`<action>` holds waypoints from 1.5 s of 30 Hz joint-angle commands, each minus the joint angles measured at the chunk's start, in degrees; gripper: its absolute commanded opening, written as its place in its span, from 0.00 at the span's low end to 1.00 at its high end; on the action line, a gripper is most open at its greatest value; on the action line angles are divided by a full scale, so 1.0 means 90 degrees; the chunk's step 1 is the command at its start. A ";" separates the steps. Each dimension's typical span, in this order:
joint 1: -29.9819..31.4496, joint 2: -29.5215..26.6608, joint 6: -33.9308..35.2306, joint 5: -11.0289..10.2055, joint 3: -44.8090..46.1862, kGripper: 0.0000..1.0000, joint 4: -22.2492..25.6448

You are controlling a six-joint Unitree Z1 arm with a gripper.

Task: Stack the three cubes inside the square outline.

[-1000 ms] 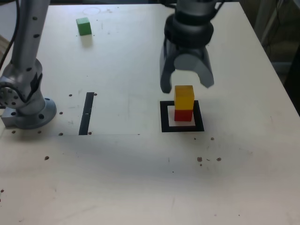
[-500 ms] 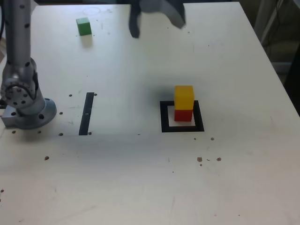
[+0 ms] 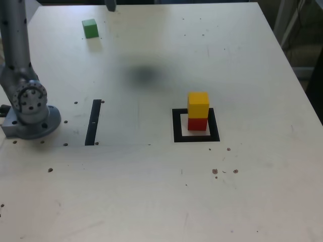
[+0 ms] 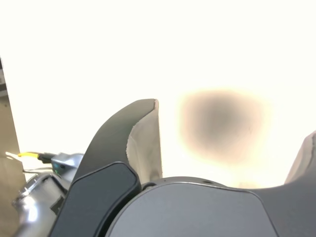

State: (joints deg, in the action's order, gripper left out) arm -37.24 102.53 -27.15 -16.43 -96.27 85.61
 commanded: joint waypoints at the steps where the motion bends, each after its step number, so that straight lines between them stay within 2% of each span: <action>1: -0.0459 0.0098 -0.0257 -0.0050 -0.0026 1.00 -0.0148; 4: -0.1281 0.0374 -0.0709 -0.0069 -0.0245 1.00 -0.0336; 17: -0.3000 0.1596 -0.1229 -0.0101 -0.0653 1.00 -0.0649; 24: -0.3470 0.1705 -0.1316 -0.0190 -0.0424 1.00 -0.0841; 32: -0.3661 0.1914 -0.1339 -0.0277 -0.0021 0.99 -0.1017; 38: -0.3827 0.2182 -0.1444 -0.0351 -0.0214 0.99 -0.1130; 40: -0.3979 0.2291 -0.1578 -0.0296 -0.0392 0.99 -0.1128; 45: -0.4348 0.2509 -0.1998 0.0038 -0.0722 0.99 -0.1145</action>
State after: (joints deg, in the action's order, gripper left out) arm -76.43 124.61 -44.68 -16.49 -102.59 75.49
